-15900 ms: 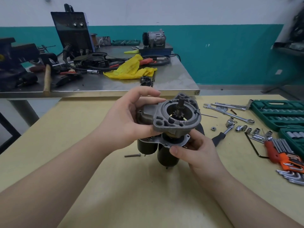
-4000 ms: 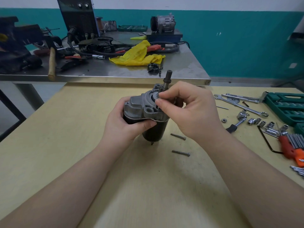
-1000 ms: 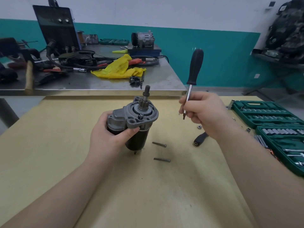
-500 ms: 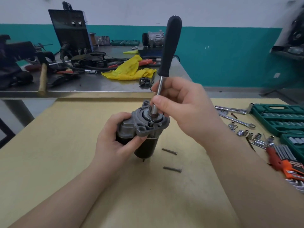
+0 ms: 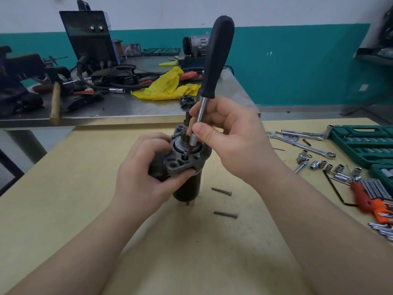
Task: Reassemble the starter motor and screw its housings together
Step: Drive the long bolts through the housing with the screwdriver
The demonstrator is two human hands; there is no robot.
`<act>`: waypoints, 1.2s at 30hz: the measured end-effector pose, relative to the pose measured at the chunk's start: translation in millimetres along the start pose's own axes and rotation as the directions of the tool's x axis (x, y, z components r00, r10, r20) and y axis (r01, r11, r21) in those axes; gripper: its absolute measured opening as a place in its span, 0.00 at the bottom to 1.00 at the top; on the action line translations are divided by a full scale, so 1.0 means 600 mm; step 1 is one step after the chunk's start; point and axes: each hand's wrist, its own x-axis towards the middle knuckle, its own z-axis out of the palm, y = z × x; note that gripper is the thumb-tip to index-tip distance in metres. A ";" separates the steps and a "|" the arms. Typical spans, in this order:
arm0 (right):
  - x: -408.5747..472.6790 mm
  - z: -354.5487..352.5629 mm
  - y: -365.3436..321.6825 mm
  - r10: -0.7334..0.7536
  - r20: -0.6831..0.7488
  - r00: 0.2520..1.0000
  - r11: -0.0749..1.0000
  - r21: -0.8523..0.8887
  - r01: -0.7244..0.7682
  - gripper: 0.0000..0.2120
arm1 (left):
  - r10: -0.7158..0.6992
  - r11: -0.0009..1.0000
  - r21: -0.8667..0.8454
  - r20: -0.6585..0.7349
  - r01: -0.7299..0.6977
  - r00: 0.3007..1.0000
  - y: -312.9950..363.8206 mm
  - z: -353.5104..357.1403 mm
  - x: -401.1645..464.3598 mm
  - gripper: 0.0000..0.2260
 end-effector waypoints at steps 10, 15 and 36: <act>0.001 0.002 -0.003 -0.010 -0.003 1.000 0.999 -0.048 0.010 0.11 | 0.079 0.997 -0.001 0.014 -0.079 0.997 -0.004 0.005 -0.001 0.20; 0.002 0.001 -0.004 -0.010 0.010 1.000 0.997 -0.079 0.011 0.11 | 0.074 0.997 -0.008 0.004 -0.074 0.997 -0.006 0.007 -0.002 0.20; 0.007 0.010 -0.003 0.100 -0.069 0.993 0.993 0.076 -0.094 0.04 | 0.041 0.999 -0.021 0.013 -0.041 0.999 -0.002 0.011 -0.001 0.19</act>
